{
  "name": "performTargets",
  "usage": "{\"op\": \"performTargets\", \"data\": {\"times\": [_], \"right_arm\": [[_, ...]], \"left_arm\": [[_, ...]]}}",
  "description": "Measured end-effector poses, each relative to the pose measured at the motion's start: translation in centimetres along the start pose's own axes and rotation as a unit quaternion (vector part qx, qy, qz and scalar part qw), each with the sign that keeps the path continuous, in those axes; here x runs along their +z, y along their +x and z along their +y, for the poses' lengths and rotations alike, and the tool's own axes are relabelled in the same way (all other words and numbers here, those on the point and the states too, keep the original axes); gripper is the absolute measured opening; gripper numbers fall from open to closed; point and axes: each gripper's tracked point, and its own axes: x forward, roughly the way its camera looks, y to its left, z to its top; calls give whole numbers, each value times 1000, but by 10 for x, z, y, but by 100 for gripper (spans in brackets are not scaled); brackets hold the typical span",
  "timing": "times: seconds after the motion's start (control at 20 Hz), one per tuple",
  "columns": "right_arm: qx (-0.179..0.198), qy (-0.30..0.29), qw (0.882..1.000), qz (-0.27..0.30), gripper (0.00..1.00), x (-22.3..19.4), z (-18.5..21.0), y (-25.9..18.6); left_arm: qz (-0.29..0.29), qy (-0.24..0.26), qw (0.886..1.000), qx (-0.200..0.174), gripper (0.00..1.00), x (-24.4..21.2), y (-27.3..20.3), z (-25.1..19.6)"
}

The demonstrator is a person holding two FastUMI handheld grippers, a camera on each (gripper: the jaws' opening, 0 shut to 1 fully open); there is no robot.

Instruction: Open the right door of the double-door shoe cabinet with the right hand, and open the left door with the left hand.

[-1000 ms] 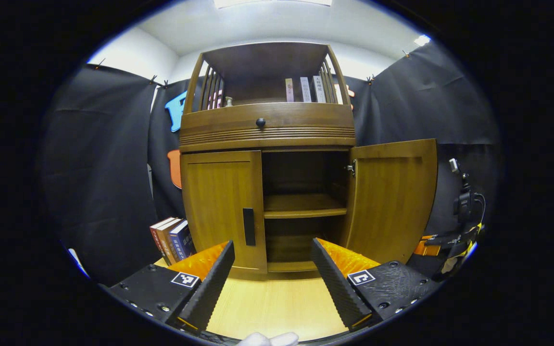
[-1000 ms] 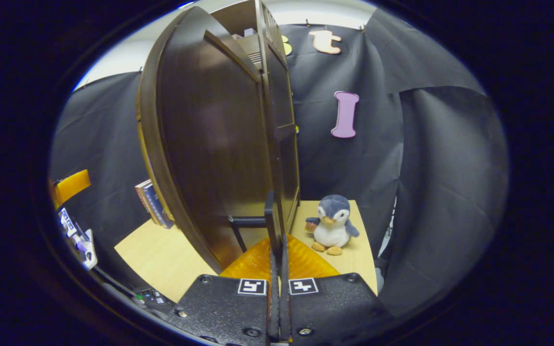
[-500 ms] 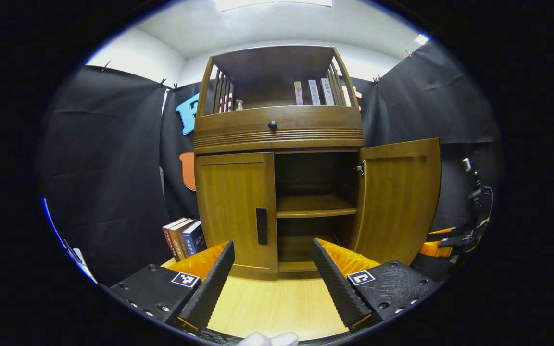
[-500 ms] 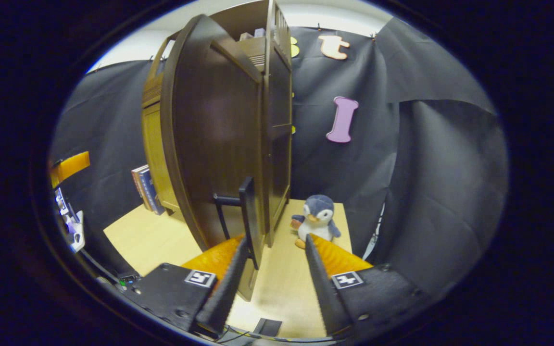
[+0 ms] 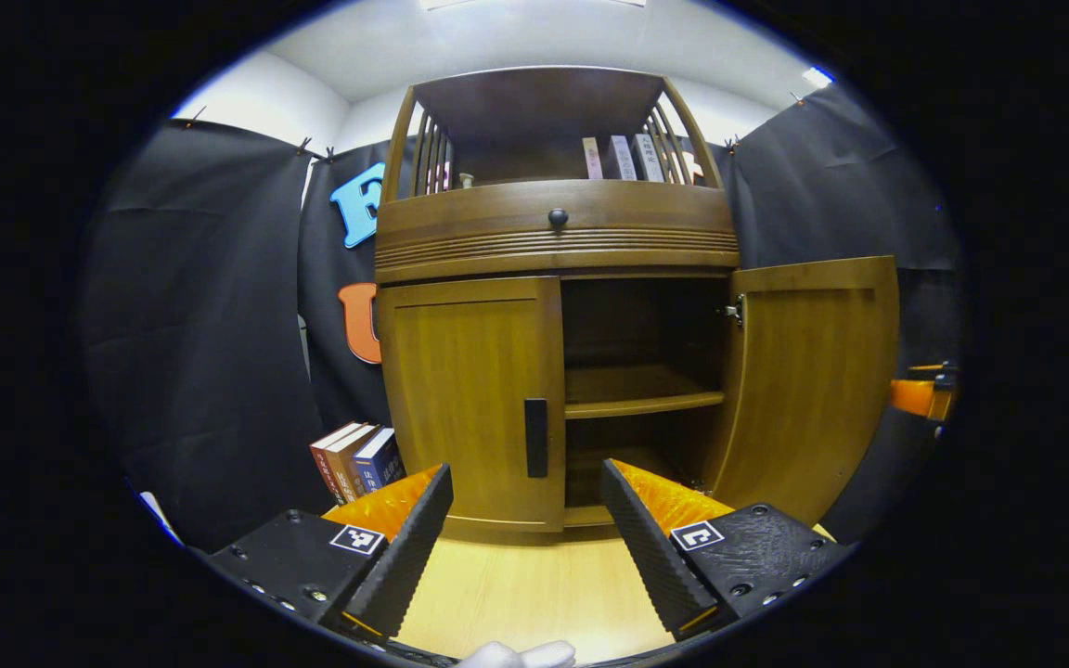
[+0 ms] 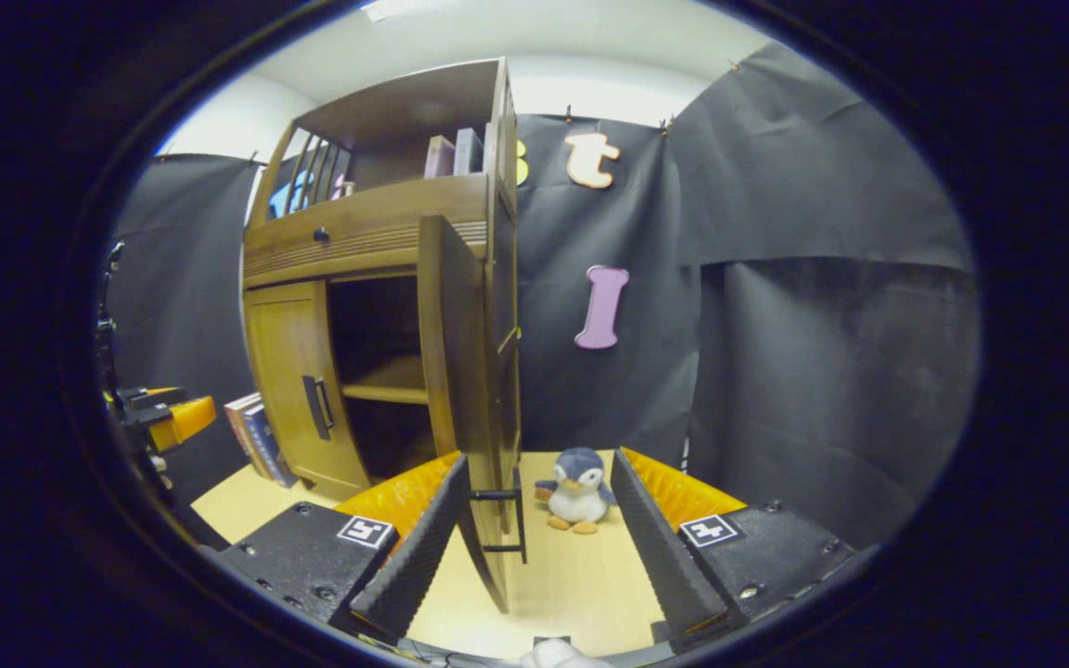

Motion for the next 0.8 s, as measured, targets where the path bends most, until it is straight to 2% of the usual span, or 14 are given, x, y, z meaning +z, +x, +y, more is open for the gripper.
{"op": "performTargets", "data": {"times": [0.1, 0.3, 0.5, 0.8], "right_arm": [[-24, 12, 999, -27, 98, 16, 14, -11], [-20, 18, 999, -46, 97, 22, 60, -23], [-15, 14, 999, -46, 98, 2, 106, -16], [4, 12, 1000, -1, 98, -41, 155, 9]], "left_arm": [[0, -2, 1000, -4, 96, -1, 6, 13], [2, 6, 1000, -12, 96, -9, 15, 37], [3, 9, 1000, -16, 96, -15, 23, 56], [7, 4, 999, -33, 96, -23, 34, 62]]}}
